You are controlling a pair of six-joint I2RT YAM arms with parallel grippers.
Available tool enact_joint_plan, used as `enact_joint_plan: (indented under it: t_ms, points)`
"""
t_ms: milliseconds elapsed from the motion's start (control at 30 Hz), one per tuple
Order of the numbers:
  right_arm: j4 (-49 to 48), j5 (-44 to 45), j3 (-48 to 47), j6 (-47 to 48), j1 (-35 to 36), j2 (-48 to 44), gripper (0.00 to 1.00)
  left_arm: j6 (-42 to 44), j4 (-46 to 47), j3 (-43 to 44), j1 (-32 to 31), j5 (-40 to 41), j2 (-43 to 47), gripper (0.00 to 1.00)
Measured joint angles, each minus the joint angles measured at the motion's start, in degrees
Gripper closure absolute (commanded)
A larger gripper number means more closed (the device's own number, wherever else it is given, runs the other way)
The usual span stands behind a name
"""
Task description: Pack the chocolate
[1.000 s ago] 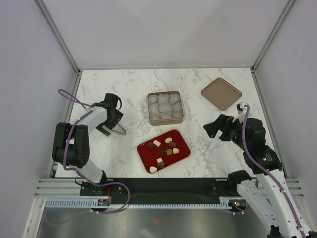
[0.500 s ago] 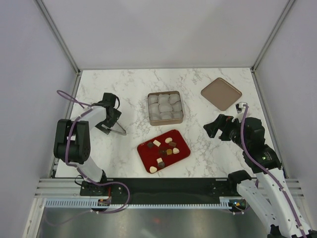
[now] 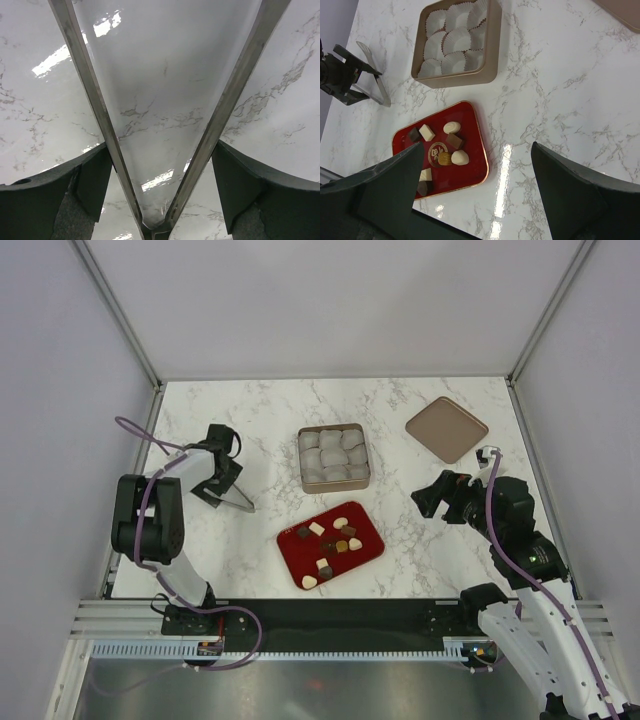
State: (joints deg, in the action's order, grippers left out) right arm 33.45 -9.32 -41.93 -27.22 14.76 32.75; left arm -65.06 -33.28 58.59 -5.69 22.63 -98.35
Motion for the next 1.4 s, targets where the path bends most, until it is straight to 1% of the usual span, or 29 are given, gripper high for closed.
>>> enact_joint_plan:
  t_ms: [100, 367, 433, 633, 767, 1067, 1200, 1233, 1400]
  points:
    - [0.0, 0.0, 0.0, 0.0, 0.0, 0.0, 0.04, 0.0, -0.6, 0.5, 0.0, 0.1, -0.4, 0.15]
    - [0.0, 0.0, 0.0, 0.0, 0.0, -0.1, 0.04, 0.2, -1.4, 0.6, 0.0, 0.8, -0.4, 0.25]
    - [0.0, 0.0, 0.0, 0.0, 0.0, -0.1, 0.04, 0.9, -2.1, 0.6, 0.0, 1.3, -0.1, 0.26]
    - [0.1, 0.0, 0.0, -0.2, 0.0, -0.1, 0.05, 5.1, -5.9, 0.8, -0.7, 3.2, 5.0, 0.27]
    - [0.2, 0.0, 0.0, -0.2, 0.0, -0.1, 0.05, 9.2, -8.1, 2.5, -3.5, 4.7, 9.1, 0.28]
    - [1.3, 0.2, -0.1, -0.2, 0.0, -0.1, 0.06, 19.9, -11.0, 3.8, -10.4, 3.5, 17.8, 0.32]
    - [1.4, 0.2, -0.2, -0.2, 0.0, -0.1, 0.06, 24.9, -11.7, 3.8, -12.7, 1.4, 23.1, 0.33]
    - [1.4, 0.2, -0.3, -0.1, 0.0, 0.0, 0.06, 26.3, -11.7, 3.8, -13.2, 0.5, 24.4, 0.35]
    - [2.0, 0.6, -1.1, 0.1, 0.0, 0.6, 0.06, 33.2, -12.0, 3.9, -15.9, -6.5, 29.2, 0.38]
